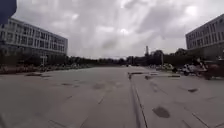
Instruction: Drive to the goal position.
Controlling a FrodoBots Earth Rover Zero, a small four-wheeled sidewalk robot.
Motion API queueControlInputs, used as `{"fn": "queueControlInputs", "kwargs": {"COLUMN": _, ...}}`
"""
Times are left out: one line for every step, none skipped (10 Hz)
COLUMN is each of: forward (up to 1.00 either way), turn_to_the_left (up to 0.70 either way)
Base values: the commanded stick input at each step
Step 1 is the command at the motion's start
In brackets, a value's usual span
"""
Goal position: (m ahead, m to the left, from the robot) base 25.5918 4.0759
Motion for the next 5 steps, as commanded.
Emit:
{"fn": "queueControlInputs", "kwargs": {"forward": 0.70, "turn_to_the_left": 0.00}}
{"fn": "queueControlInputs", "kwargs": {"forward": 0.70, "turn_to_the_left": 0.00}}
{"fn": "queueControlInputs", "kwargs": {"forward": 0.70, "turn_to_the_left": 0.00}}
{"fn": "queueControlInputs", "kwargs": {"forward": 0.70, "turn_to_the_left": 0.00}}
{"fn": "queueControlInputs", "kwargs": {"forward": 0.70, "turn_to_the_left": 0.00}}
